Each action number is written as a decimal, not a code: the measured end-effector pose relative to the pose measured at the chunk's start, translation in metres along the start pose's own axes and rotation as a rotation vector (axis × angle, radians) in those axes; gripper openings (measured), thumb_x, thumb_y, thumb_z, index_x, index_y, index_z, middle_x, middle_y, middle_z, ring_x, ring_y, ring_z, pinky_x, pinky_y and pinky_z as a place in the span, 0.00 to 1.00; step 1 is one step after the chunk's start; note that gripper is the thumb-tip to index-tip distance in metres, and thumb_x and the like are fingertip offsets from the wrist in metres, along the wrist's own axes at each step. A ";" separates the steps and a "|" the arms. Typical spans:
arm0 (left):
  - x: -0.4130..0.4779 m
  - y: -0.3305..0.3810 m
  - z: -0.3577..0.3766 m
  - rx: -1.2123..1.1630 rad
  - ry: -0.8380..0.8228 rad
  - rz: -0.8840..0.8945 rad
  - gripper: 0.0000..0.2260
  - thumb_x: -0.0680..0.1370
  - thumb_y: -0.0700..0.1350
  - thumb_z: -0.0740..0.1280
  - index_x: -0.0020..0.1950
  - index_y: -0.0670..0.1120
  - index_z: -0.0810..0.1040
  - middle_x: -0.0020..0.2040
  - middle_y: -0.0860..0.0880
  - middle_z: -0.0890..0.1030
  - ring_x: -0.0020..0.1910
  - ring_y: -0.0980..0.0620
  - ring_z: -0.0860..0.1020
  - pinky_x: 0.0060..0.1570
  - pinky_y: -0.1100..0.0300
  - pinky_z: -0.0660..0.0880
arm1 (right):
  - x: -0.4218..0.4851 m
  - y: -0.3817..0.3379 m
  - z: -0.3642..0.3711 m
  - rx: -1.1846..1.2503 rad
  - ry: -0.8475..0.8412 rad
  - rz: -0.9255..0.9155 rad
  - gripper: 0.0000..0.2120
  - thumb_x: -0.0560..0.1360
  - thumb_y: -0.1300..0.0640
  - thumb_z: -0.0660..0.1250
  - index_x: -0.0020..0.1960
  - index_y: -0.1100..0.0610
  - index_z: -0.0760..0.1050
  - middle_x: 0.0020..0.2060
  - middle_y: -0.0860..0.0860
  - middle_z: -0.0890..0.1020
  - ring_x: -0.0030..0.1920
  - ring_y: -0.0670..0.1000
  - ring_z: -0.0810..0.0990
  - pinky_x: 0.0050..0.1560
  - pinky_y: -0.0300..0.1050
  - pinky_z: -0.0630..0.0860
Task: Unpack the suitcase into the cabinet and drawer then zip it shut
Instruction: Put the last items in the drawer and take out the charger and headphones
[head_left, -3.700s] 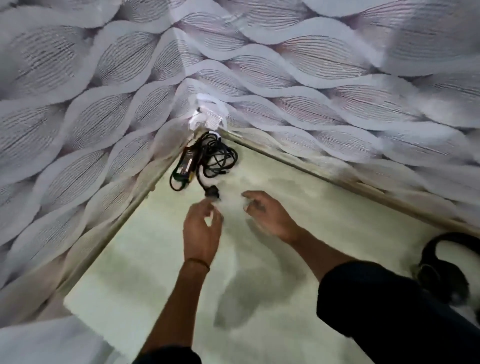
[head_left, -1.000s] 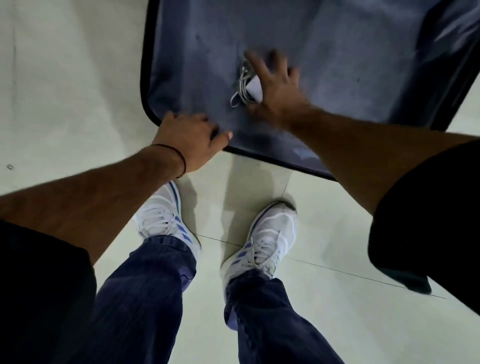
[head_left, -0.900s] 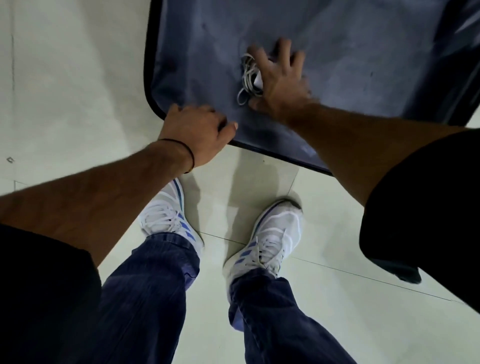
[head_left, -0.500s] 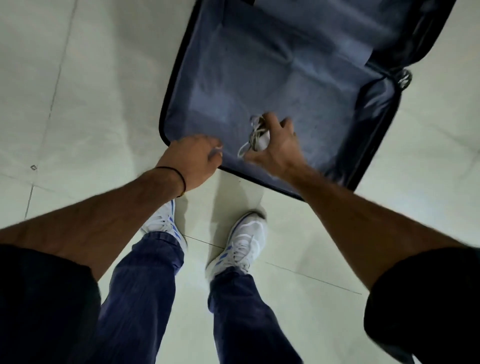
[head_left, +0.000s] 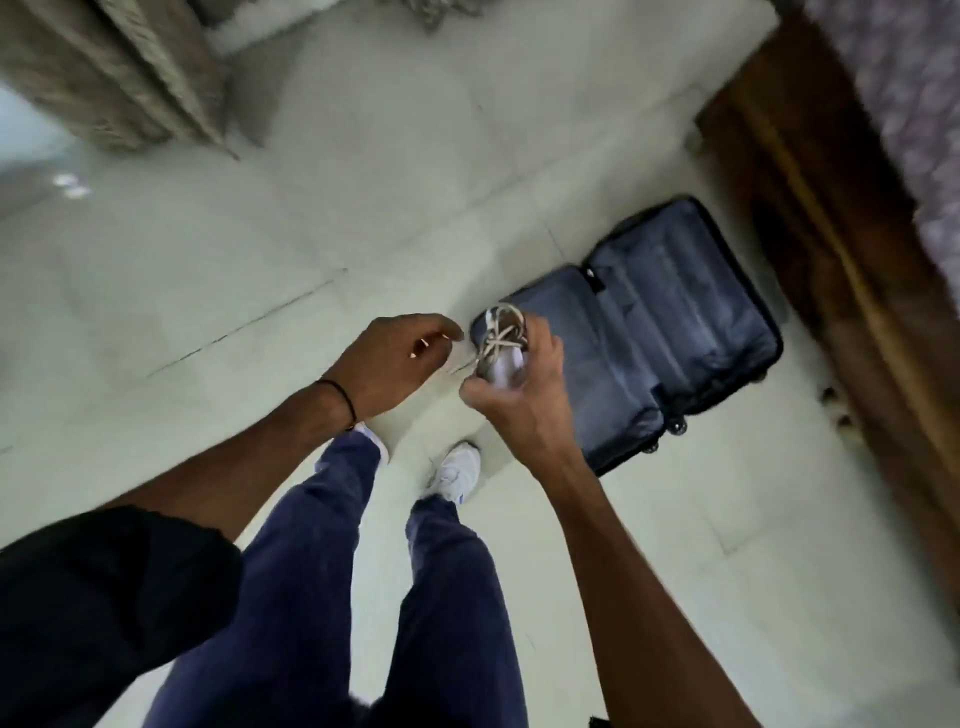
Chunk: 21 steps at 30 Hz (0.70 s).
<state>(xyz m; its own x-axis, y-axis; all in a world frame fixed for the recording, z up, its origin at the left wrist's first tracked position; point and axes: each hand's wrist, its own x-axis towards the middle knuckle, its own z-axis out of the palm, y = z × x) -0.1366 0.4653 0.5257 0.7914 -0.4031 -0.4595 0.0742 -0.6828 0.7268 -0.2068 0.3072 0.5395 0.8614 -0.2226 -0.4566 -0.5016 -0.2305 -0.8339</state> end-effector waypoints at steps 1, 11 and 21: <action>-0.033 0.005 -0.027 -0.038 0.079 -0.021 0.09 0.80 0.42 0.63 0.56 0.50 0.81 0.45 0.54 0.82 0.43 0.55 0.79 0.51 0.60 0.75 | -0.020 -0.035 0.007 -0.024 -0.045 -0.025 0.29 0.64 0.59 0.74 0.63 0.50 0.69 0.53 0.47 0.70 0.53 0.44 0.70 0.46 0.29 0.69; -0.327 -0.063 -0.178 -0.319 0.744 -0.170 0.09 0.79 0.39 0.63 0.51 0.48 0.82 0.39 0.52 0.83 0.37 0.60 0.80 0.46 0.61 0.77 | -0.179 -0.225 0.189 -0.150 -0.514 -0.437 0.31 0.58 0.45 0.69 0.62 0.40 0.70 0.56 0.48 0.71 0.55 0.45 0.75 0.50 0.46 0.78; -0.633 -0.227 -0.286 -0.399 1.366 -0.349 0.10 0.76 0.42 0.63 0.49 0.48 0.83 0.38 0.52 0.84 0.38 0.56 0.82 0.43 0.60 0.79 | -0.368 -0.294 0.475 -0.059 -0.975 -0.471 0.21 0.64 0.56 0.72 0.56 0.46 0.74 0.44 0.46 0.78 0.34 0.48 0.73 0.27 0.37 0.69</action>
<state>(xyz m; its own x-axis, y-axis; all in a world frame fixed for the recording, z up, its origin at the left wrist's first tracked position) -0.4808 1.0503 0.7976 0.6283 0.7775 0.0275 0.3583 -0.3205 0.8769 -0.3379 0.9066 0.8050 0.6487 0.7428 -0.1659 -0.0840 -0.1468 -0.9856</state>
